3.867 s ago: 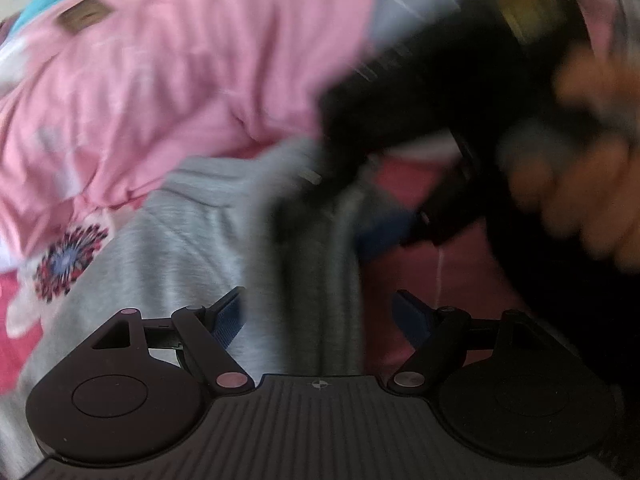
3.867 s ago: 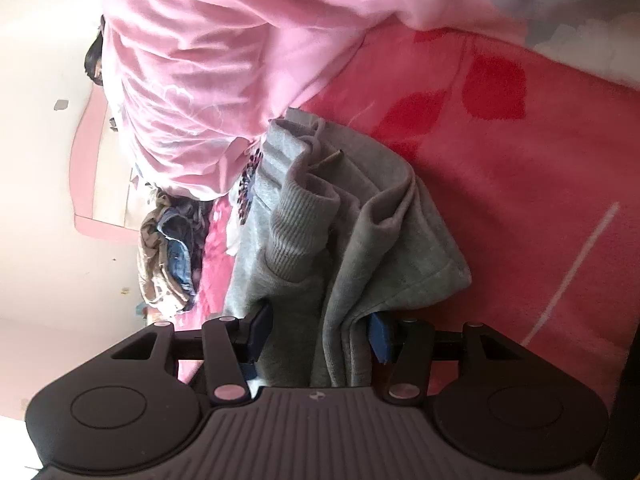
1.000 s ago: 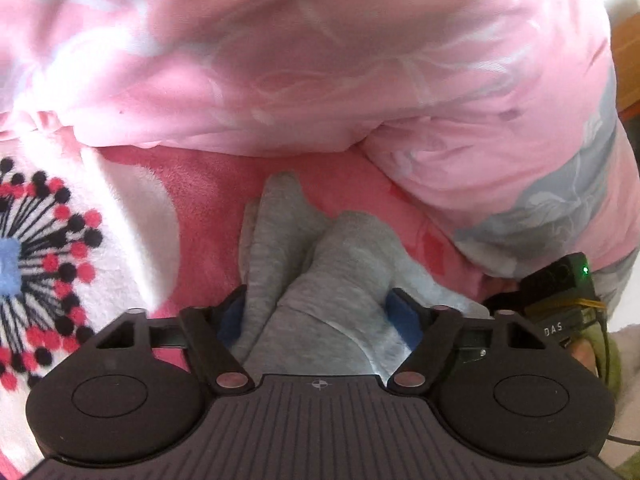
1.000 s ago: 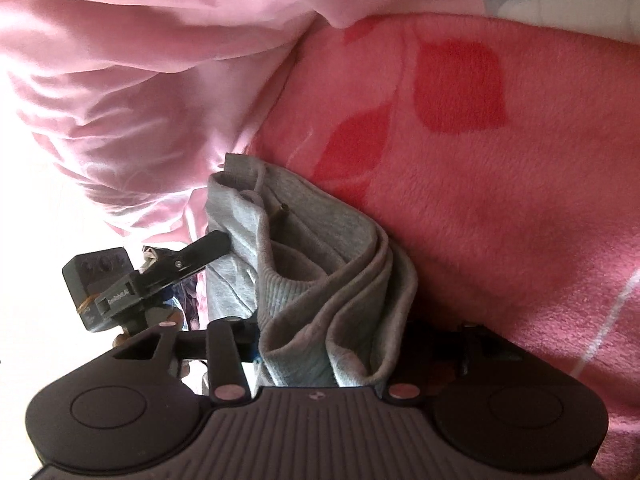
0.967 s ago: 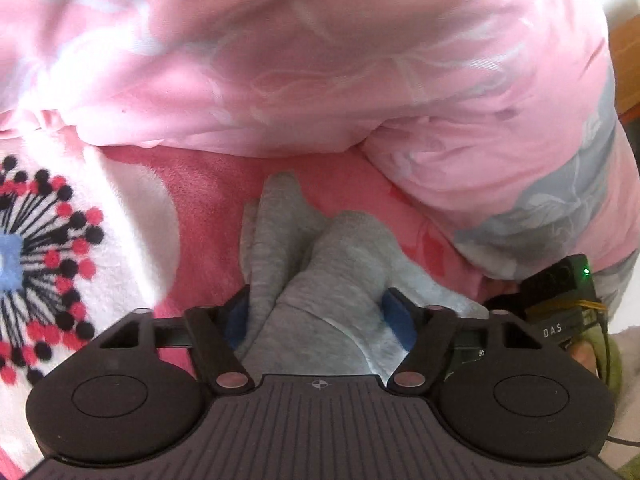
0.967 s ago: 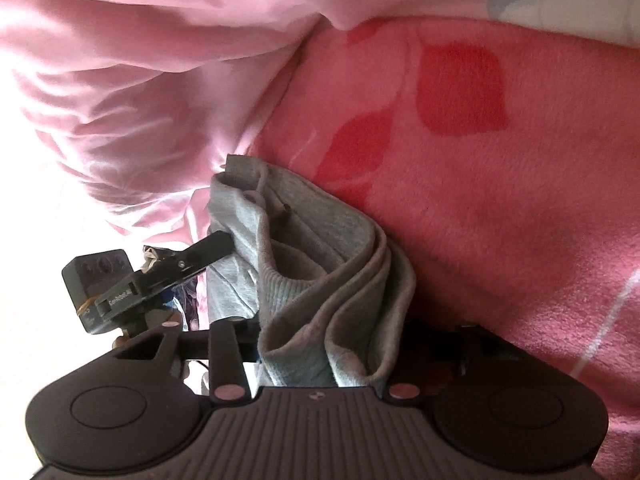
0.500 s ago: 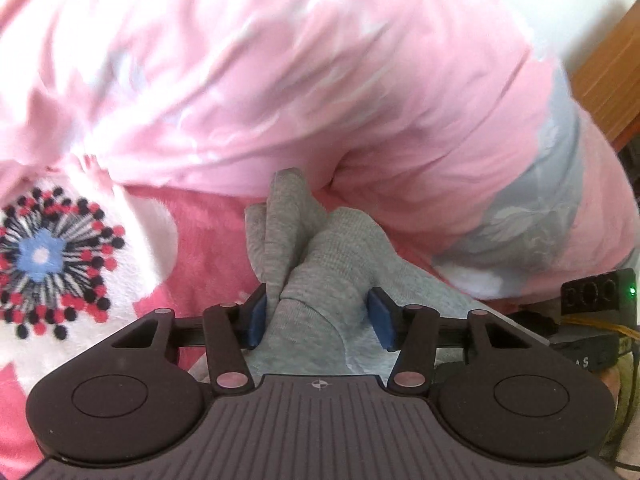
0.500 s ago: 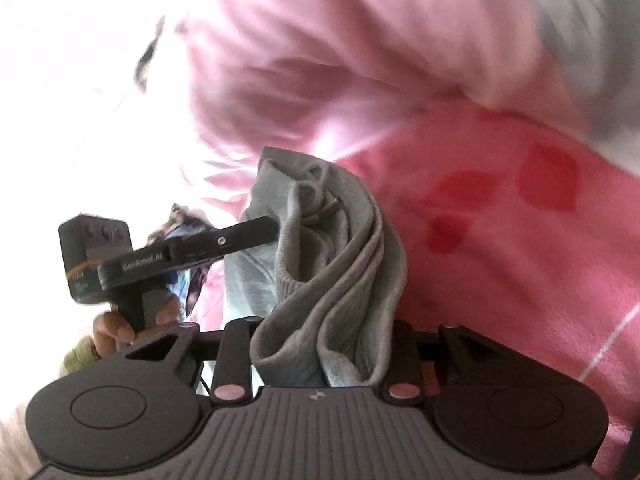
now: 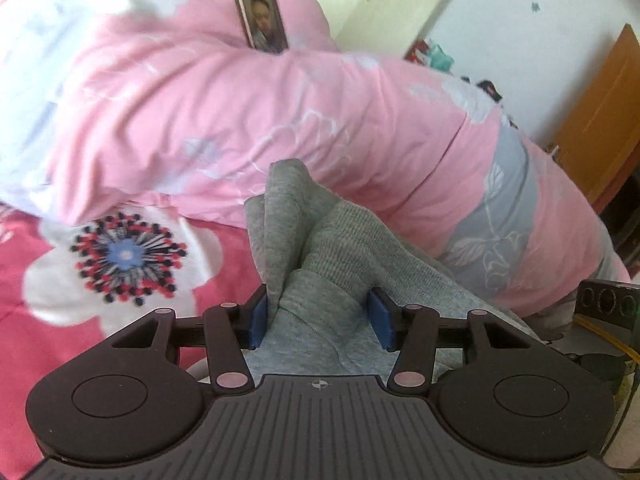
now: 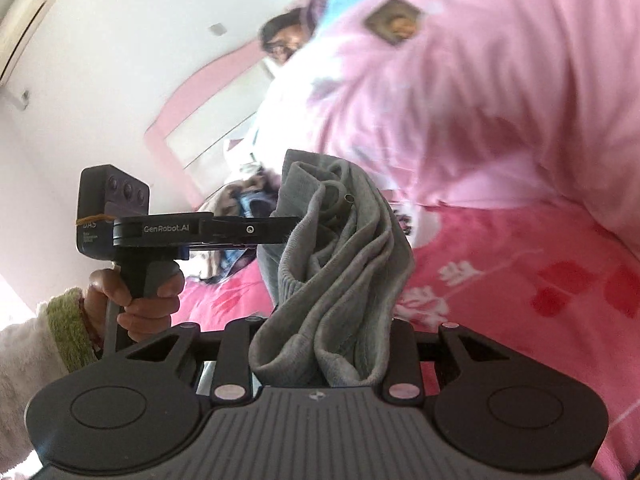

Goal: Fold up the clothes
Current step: 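Hold the lifted sweatpants with both grippers and fold toward the waistband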

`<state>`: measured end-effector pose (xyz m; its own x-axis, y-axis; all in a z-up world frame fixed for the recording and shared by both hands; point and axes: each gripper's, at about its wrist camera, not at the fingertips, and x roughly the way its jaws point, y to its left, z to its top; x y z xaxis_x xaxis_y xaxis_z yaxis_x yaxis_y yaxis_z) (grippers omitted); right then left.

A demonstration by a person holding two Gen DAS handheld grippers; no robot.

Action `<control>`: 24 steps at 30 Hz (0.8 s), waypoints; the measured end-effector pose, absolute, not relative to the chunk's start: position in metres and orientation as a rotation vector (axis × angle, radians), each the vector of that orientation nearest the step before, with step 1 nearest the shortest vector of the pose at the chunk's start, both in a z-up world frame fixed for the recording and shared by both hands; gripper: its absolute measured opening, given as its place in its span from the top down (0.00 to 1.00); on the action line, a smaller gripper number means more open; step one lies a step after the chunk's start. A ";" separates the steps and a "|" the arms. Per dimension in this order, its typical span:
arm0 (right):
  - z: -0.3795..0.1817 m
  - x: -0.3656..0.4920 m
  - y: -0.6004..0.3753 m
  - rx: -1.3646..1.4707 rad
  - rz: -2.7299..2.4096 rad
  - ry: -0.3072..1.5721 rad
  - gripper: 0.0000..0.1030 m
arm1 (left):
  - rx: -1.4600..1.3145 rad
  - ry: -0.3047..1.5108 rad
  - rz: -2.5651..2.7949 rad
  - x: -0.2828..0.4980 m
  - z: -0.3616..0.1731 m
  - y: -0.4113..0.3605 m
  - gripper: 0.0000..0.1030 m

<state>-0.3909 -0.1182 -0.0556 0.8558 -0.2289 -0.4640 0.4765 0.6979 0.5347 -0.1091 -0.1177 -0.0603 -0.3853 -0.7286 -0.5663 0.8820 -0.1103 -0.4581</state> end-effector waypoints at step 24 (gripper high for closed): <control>-0.059 -0.268 -0.037 0.503 -0.197 0.528 0.69 | -0.006 0.989 -1.355 -0.019 -0.094 0.028 0.47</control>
<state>-0.2683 -0.0369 -0.0586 0.8488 -0.0522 -0.5261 0.3051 0.8610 0.4069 -0.0192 0.0277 -0.0938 -0.1063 -0.8056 -0.5829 0.8008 0.2781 -0.5304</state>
